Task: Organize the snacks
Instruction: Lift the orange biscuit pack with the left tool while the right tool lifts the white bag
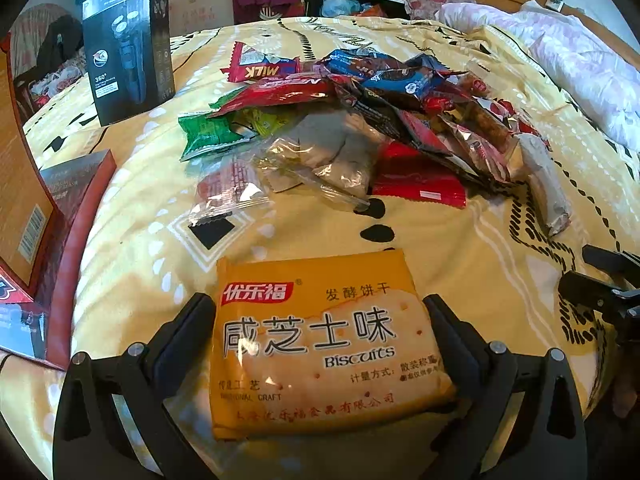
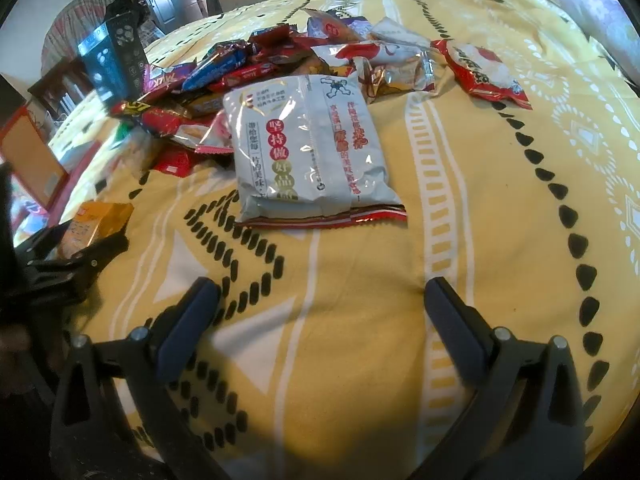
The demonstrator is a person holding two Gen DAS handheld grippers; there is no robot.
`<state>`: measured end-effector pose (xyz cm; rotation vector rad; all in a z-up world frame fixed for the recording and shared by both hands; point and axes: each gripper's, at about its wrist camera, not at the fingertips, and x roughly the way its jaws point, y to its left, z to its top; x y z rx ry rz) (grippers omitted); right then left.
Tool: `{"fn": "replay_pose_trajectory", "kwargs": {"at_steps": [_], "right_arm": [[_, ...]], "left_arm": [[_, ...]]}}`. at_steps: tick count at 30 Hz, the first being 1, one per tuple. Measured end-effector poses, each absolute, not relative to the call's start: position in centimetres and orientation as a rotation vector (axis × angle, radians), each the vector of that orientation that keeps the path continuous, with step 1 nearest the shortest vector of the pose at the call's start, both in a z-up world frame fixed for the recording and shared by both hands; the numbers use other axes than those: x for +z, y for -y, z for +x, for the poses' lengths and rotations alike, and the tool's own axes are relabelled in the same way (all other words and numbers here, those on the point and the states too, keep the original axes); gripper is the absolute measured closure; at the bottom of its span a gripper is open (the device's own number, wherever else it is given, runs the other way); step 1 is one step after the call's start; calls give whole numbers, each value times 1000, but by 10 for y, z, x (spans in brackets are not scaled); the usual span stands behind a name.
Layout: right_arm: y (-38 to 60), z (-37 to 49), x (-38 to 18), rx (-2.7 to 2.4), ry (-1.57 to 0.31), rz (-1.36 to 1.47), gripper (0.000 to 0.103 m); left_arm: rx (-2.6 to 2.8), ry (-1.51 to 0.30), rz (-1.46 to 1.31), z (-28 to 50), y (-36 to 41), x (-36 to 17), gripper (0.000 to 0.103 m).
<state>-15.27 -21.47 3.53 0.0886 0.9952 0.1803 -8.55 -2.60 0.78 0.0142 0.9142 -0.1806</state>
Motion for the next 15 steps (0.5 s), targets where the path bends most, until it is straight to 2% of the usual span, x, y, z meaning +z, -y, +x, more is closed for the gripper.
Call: {"fn": "replay_pose_trajectory", "kwargs": {"at_steps": [3, 6, 9, 15], "right_arm": [[215, -153, 35, 182, -996, 90, 0], [217, -154, 36, 186, -989, 97, 0], [220, -156, 38, 185, -977, 112, 0], [228, -165, 55, 217, -937, 173, 0]], "left_arm": [[-170, -924, 17, -87, 25, 12, 2], [-168, -935, 12, -93, 25, 18, 12], [-184, -925, 8, -100, 25, 25, 19], [-162, -908, 45, -112, 22, 38, 22]]}}
